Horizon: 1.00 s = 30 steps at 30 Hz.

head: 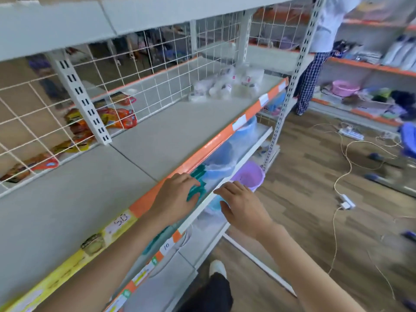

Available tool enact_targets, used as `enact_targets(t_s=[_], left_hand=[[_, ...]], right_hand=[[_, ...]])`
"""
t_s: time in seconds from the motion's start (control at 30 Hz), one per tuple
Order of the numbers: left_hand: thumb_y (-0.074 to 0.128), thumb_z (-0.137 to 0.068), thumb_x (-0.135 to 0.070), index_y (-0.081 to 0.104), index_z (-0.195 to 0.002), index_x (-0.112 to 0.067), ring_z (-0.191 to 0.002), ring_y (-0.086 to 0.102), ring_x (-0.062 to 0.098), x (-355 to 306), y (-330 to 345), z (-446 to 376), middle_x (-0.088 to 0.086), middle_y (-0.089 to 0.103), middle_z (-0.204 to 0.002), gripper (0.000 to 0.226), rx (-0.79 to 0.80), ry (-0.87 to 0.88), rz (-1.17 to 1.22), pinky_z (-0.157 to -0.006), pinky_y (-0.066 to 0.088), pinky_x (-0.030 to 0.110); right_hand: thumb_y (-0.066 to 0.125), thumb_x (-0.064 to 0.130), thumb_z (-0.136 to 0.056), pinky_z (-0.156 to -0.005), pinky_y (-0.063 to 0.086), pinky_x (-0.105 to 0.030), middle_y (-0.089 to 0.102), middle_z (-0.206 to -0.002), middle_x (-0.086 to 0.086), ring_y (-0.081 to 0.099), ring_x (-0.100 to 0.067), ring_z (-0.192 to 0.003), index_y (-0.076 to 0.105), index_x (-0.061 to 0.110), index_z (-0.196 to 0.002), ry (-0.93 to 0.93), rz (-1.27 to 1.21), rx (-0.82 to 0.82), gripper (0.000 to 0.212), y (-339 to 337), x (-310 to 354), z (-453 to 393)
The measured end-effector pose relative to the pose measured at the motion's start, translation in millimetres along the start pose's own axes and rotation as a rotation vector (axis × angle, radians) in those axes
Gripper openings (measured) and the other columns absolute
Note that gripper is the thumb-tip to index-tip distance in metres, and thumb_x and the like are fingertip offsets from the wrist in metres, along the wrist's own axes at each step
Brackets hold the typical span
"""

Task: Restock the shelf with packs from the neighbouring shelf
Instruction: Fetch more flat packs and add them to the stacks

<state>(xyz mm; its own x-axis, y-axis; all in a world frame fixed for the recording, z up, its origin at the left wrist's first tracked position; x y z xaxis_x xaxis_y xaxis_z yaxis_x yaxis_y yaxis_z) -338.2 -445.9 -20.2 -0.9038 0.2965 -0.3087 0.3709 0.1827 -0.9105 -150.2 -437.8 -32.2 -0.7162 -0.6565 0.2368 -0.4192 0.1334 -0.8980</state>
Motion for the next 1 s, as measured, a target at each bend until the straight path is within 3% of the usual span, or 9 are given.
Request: enact_targets(t_s=[0.13, 0.3, 0.37, 0.53, 0.87, 1.0], left_hand=[[0.051, -0.074, -0.030, 0.069, -0.093, -0.014, -0.085, 0.062, 0.026, 8, 34, -74, 0.002, 0.067, -0.092, 0.031, -0.019, -0.027, 0.082, -0.078, 0.049, 0.031], [0.050, -0.071, -0.025, 0.068, -0.097, -0.014, -0.088, 0.059, 0.029, 18, 59, -174, 0.005, 0.065, -0.094, 0.034, -0.047, -0.147, 0.149, -0.078, 0.048, 0.036], [0.051, -0.071, -0.023, 0.068, -0.097, -0.013, -0.088, 0.059, 0.029, 23, 67, -206, 0.006, 0.065, -0.094, 0.033, -0.061, -0.164, 0.160, -0.078, 0.047, 0.035], [0.045, -0.074, -0.027, 0.068, -0.092, -0.014, -0.085, 0.061, 0.027, 34, 75, -253, 0.003, 0.066, -0.093, 0.032, -0.062, -0.140, 0.096, -0.077, 0.051, 0.035], [0.047, -0.075, -0.028, 0.066, -0.101, -0.011, -0.099, 0.057, 0.025, 70, 93, -322, 0.004, 0.063, -0.104, 0.037, -0.128, -0.382, 0.066, -0.087, 0.044, 0.031], [0.056, -0.086, -0.017, 0.062, -0.110, -0.009, -0.109, 0.053, 0.028, 90, 93, -392, 0.008, 0.059, -0.114, 0.026, -0.160, -0.439, -0.045, -0.091, 0.040, 0.034]], right_hand=[[0.055, 0.011, -0.066, -0.058, 0.054, -0.036, 0.065, -0.088, -0.005, 0.060, -0.028, -0.074, 0.068, 0.011, -0.097, 0.018, 0.035, 0.050, 0.034, -3, -67, -37], [0.043, 0.016, -0.073, -0.062, 0.054, -0.038, 0.064, -0.094, -0.009, 0.063, -0.031, -0.080, 0.067, 0.010, -0.098, -0.020, 0.075, 0.096, 0.035, -22, -151, -115], [0.048, 0.013, -0.071, -0.064, 0.054, -0.039, 0.064, -0.094, -0.010, 0.063, -0.032, -0.079, 0.067, 0.009, -0.097, -0.026, 0.061, 0.070, 0.033, -28, -179, -149], [0.055, 0.008, -0.067, -0.064, 0.054, -0.039, 0.063, -0.096, -0.011, 0.062, -0.033, -0.081, 0.066, 0.009, -0.100, -0.071, -0.014, 0.028, 0.034, -8, -216, -198], [0.061, 0.005, -0.069, -0.066, 0.054, -0.044, 0.062, -0.098, -0.012, 0.061, -0.034, -0.087, 0.067, 0.007, -0.101, -0.260, -0.107, 0.074, 0.033, 28, -286, -302], [0.062, 0.005, -0.071, -0.068, 0.053, -0.042, 0.062, -0.098, -0.013, 0.061, -0.034, -0.091, 0.067, 0.006, -0.101, -0.340, -0.129, 0.092, 0.031, 30, -322, -353]])
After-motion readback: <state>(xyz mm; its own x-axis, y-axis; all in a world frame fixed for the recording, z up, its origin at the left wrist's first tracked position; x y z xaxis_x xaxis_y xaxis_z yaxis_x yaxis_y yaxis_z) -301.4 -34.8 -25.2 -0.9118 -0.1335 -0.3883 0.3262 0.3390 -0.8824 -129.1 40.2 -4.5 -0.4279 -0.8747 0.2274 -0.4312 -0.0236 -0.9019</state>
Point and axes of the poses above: each hand's wrist, its own z-axis away from the middle knuckle, its own y-axis out of the palm, x = y × z, the point moved 1 cm from there along -z, towards the middle knuckle
